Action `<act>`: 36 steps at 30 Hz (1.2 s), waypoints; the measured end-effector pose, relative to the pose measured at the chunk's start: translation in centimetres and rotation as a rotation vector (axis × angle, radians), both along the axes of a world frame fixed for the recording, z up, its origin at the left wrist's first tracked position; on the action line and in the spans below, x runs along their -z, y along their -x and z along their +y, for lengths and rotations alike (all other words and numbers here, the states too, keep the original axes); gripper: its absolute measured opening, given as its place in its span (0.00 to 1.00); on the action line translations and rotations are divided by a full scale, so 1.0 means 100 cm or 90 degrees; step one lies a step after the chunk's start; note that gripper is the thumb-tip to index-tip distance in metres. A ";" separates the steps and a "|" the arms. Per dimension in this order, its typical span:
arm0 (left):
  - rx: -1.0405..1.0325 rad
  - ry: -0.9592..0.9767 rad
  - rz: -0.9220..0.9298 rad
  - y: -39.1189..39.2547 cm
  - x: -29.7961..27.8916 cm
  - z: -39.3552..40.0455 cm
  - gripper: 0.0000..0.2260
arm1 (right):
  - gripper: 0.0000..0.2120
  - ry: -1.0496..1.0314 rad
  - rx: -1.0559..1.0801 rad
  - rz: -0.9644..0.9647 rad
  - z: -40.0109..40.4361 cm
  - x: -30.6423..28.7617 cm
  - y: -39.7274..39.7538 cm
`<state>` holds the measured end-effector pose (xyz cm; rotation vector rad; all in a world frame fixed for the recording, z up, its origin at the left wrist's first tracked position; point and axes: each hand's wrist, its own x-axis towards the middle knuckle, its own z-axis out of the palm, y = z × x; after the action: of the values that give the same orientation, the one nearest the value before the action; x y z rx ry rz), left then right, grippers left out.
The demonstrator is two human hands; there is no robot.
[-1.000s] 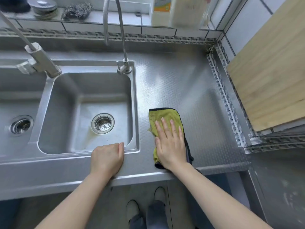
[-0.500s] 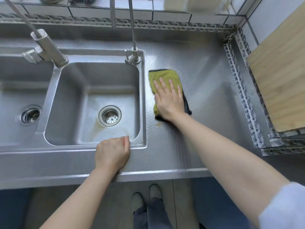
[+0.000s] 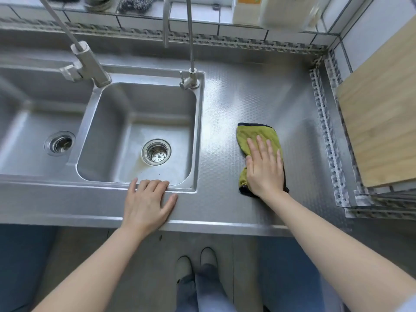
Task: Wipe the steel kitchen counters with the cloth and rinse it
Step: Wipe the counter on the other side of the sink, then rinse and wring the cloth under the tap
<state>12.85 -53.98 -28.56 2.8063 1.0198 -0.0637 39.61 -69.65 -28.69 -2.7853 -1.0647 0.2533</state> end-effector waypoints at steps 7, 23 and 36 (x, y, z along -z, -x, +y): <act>-0.024 0.010 -0.013 0.002 0.004 0.000 0.22 | 0.28 0.023 0.092 0.004 0.013 0.005 0.053; -0.210 0.018 -0.047 0.074 0.001 0.057 0.18 | 0.20 -0.083 -0.115 -0.008 0.053 0.006 0.178; -0.089 0.295 -0.128 0.181 -0.031 0.152 0.20 | 0.20 -0.250 0.070 0.364 0.181 -0.041 0.275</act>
<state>-5.25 -38.78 -25.45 2.2704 0.9996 0.0008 12.09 -51.57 -24.61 -2.2059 -0.7211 0.6900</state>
